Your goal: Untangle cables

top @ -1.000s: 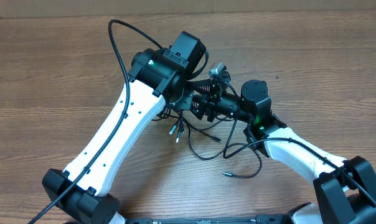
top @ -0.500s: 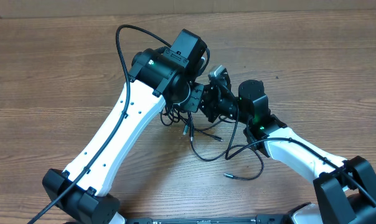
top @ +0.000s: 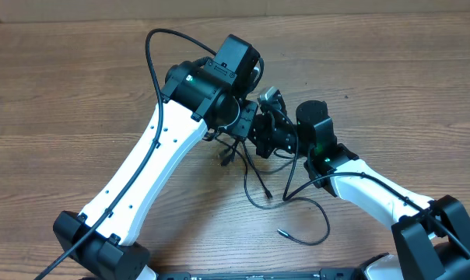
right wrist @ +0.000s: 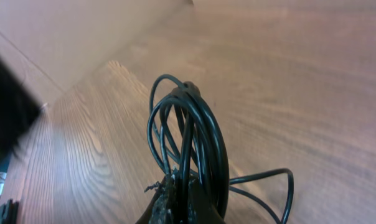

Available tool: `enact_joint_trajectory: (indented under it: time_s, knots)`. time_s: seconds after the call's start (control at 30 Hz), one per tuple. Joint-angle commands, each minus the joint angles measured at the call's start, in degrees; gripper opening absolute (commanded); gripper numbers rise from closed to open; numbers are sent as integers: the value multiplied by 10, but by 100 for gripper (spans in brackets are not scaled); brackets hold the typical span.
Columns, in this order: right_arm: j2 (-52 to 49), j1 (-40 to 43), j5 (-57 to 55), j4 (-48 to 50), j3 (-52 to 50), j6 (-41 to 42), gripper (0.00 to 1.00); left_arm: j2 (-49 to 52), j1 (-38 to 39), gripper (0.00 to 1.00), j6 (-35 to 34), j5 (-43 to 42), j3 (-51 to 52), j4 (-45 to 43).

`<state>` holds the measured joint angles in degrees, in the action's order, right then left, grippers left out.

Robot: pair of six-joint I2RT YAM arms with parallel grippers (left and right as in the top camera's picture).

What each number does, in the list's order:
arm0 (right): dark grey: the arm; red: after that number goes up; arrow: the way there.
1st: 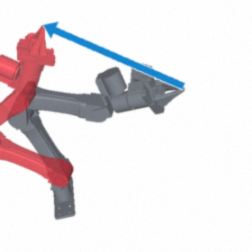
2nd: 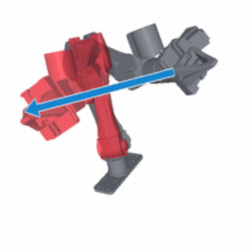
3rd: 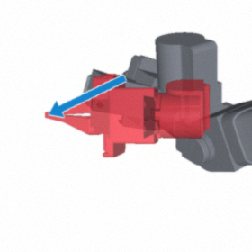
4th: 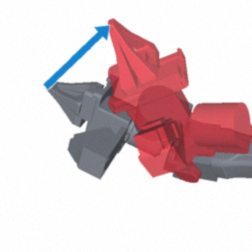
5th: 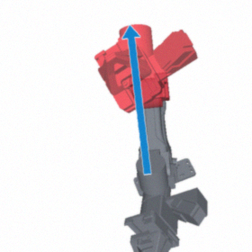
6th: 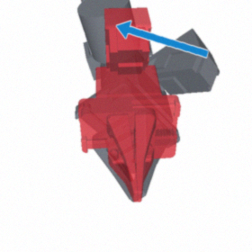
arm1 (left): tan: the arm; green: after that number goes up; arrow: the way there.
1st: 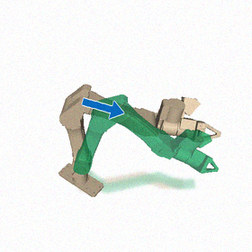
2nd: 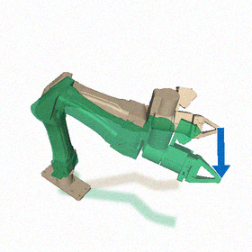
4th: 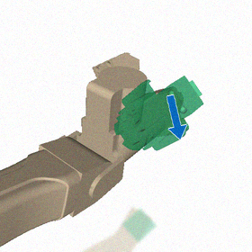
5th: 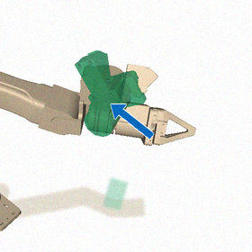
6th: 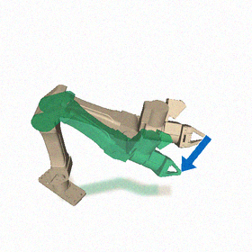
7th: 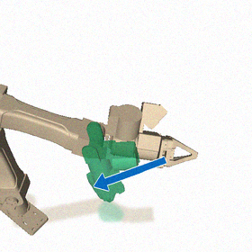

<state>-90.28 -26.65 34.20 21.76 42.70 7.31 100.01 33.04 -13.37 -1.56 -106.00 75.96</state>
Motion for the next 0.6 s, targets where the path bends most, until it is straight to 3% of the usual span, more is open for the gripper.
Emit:
enact_joint_trajectory:
  time_s: [0.0, 0.17, 0.3, 0.4, 0.5, 0.57]
  knots:
    - [6, 2, 35, -5, 1, 1, 4, 1, 3, 23, 5, 85, -1, -13]
    - [6, 1, 72, -2, 1, 1, 4, 4, 3, 30, 16, 247, -1, -16]
    - [6, 2, 86, 3, 1, 1, 4, 18, 3, 39, 112, 241, -1, -8]
    - [6, 2, 129, 34, 1, 13, 4, 47, 0, 39, 149, 240, -1, 9]
    - [6, 2, 156, 66, 1, 28, 4, 78, 0, 18, 173, 234, -1, 20]
    - [6, 2, 156, 73, 1, 29, 4, 96, 0, 12, 217, 186, -1, 20]
